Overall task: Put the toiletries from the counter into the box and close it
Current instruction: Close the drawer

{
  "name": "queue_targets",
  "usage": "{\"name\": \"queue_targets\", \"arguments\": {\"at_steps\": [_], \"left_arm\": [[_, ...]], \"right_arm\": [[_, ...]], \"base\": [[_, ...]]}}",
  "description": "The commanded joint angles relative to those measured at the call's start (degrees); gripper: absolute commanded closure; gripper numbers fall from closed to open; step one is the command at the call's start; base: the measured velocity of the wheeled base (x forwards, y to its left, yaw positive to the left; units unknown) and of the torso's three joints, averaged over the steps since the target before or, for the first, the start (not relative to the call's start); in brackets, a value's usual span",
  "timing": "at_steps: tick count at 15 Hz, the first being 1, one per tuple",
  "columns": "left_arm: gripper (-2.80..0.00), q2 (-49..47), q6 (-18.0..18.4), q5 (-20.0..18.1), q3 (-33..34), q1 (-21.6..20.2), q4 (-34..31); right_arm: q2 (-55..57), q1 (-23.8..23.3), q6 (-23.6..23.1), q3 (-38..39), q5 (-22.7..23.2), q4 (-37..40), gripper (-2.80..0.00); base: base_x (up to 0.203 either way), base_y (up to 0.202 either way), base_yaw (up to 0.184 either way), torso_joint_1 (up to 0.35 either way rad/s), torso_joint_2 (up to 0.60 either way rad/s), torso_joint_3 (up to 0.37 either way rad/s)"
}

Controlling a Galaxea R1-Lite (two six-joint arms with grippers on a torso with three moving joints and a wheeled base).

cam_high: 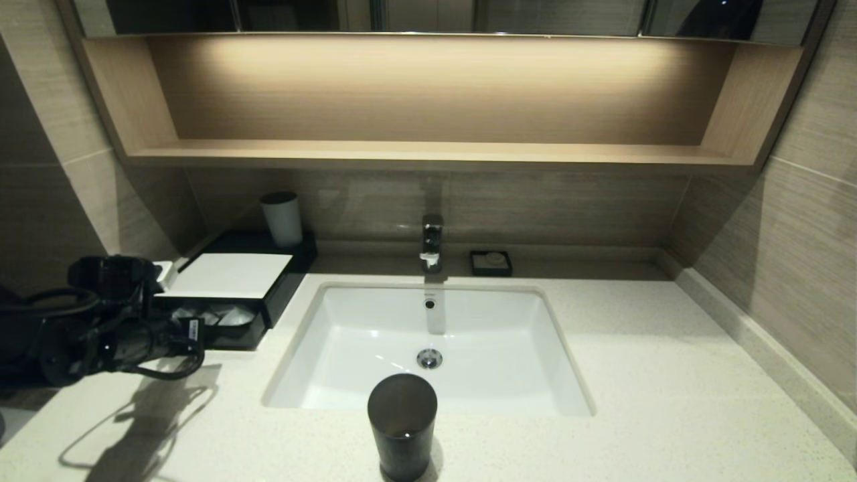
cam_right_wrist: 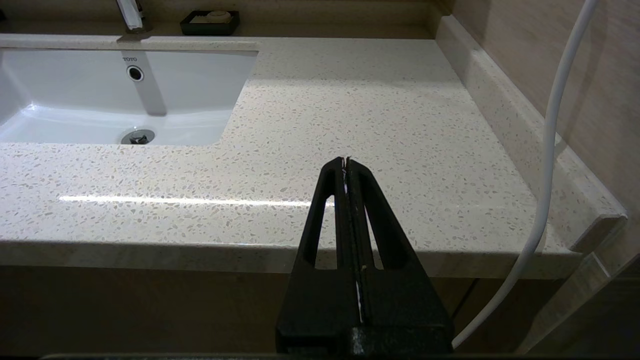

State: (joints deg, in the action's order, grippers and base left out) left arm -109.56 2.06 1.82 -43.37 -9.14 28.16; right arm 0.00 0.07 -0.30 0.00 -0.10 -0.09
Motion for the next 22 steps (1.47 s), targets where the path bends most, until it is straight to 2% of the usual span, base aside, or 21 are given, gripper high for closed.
{"name": "queue_targets", "arguments": {"at_steps": [1,9,15,22], "left_arm": [[0.00,-0.95,0.05,0.03,-0.22,0.00,1.42],[0.00,-2.84,0.05,0.25,-0.93,0.31,3.49],[0.00,3.19,-2.20,0.38,-1.70,1.55,3.49],[0.00,7.00,-2.49,0.57,0.90,1.58,2.76]], "right_arm": [[0.00,0.01,-0.05,0.05,0.01,0.00,0.00],[0.00,0.01,-0.05,0.01,0.01,0.00,0.00],[0.00,0.01,-0.05,0.01,0.01,0.00,0.00],[0.00,0.01,-0.05,0.00,0.01,0.00,0.00]], "base": [[0.000,0.000,0.000,0.000,0.00,0.000],[0.000,0.000,0.000,0.000,0.00,0.000],[0.000,0.000,0.000,0.000,0.00,0.000],[0.000,0.000,0.000,0.000,0.00,0.000]]}}
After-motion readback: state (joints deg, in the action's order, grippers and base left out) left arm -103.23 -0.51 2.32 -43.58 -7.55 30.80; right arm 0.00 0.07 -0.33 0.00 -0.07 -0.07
